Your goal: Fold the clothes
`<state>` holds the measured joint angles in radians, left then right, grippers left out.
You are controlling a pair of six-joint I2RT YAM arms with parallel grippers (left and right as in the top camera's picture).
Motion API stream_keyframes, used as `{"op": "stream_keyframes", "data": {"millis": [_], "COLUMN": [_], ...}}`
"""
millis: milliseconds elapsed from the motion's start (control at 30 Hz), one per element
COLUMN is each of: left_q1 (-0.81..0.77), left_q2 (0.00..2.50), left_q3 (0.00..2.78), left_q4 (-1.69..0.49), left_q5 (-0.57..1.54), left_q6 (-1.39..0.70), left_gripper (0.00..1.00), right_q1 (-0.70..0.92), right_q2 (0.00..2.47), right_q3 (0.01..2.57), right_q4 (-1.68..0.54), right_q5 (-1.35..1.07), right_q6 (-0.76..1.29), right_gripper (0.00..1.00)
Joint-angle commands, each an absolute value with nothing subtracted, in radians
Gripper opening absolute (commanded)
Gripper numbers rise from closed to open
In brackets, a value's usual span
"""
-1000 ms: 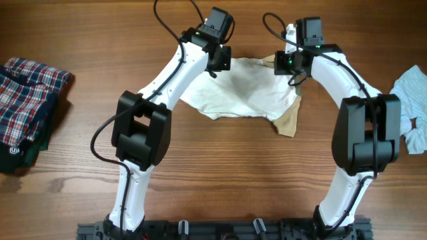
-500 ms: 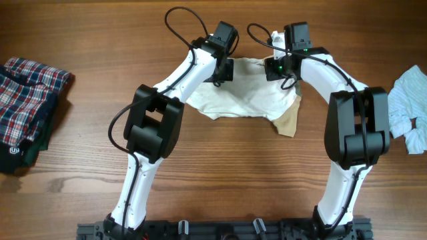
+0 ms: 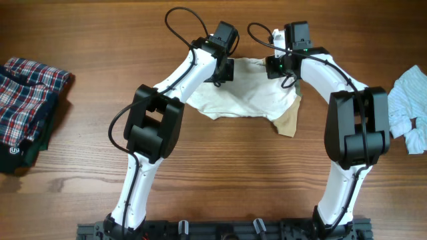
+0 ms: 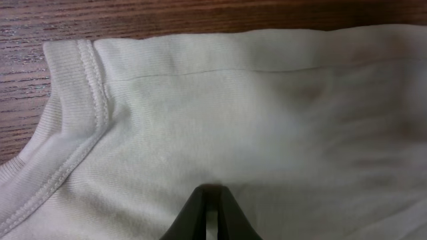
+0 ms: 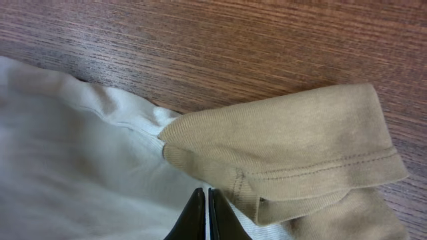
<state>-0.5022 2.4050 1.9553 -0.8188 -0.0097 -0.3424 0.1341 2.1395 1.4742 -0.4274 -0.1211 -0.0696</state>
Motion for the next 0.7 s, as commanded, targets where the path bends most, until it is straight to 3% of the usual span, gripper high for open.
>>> {"op": "stream_keyframes", "data": {"millis": [0,667], "left_q1": [-0.503,-0.503], "left_q2": [2.436,2.436], "left_q3": [1.947,1.947], "left_q4": [-0.823,-0.857], "left_q5": [-0.005,-0.005], "left_q6": [-0.352,-0.352], "left_gripper": [0.08,0.11], "right_q1": [0.133,0.130], "right_q2": [2.184,2.218], "right_q3": [1.470,1.471], "right_q4": [-0.425,-0.041], "right_q5": [-0.100,0.028], "right_q6": [-0.049,-0.049], "right_gripper": [0.04,0.06]}}
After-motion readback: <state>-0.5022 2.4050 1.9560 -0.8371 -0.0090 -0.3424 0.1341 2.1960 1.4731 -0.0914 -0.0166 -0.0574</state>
